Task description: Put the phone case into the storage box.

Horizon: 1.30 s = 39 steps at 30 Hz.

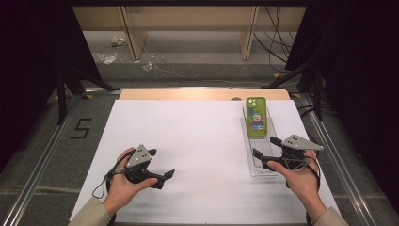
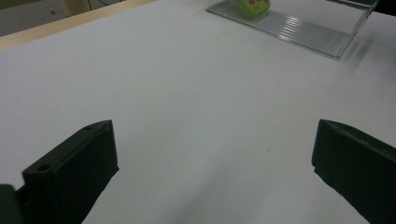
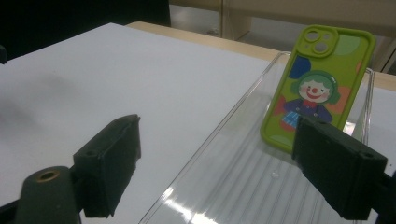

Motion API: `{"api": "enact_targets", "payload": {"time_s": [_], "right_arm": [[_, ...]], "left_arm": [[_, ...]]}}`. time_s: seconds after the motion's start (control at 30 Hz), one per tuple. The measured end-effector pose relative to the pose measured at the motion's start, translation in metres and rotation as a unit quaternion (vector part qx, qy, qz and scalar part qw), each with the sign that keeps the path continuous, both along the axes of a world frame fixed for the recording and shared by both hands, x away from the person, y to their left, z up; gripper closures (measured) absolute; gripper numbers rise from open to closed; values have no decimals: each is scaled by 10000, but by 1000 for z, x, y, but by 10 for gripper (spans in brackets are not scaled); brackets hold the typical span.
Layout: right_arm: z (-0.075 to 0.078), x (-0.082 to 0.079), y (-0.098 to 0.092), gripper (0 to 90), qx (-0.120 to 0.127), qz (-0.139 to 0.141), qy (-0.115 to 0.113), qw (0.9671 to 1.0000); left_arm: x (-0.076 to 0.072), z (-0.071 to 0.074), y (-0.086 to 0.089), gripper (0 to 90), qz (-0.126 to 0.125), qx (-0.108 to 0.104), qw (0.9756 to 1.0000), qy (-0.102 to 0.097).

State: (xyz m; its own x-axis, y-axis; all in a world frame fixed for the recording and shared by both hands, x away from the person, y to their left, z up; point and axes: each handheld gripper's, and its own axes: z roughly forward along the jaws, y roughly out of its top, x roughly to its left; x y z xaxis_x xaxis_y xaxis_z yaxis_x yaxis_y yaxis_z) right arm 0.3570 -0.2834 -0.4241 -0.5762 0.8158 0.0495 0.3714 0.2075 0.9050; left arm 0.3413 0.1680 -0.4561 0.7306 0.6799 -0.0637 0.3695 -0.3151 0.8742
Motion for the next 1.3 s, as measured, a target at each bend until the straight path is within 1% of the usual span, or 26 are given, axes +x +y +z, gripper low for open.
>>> {"api": "enact_targets", "payload": {"time_s": [0.13, 0.5, 1.3], "right_arm": [[-1, -1, -1, 167, 17, -13, -30, 10000], [-4, -5, -3, 166, 13, -3, -18, 10000], [-3, -6, -4, 165, 80, -30, -81, 9999]], "left_arm": [[0, 0, 0, 0, -1, 3, 10000, 3], [0, 0, 0, 0, 1, -2, 10000, -1], [0, 0, 0, 0, -7, 4, 10000, 5]]}}
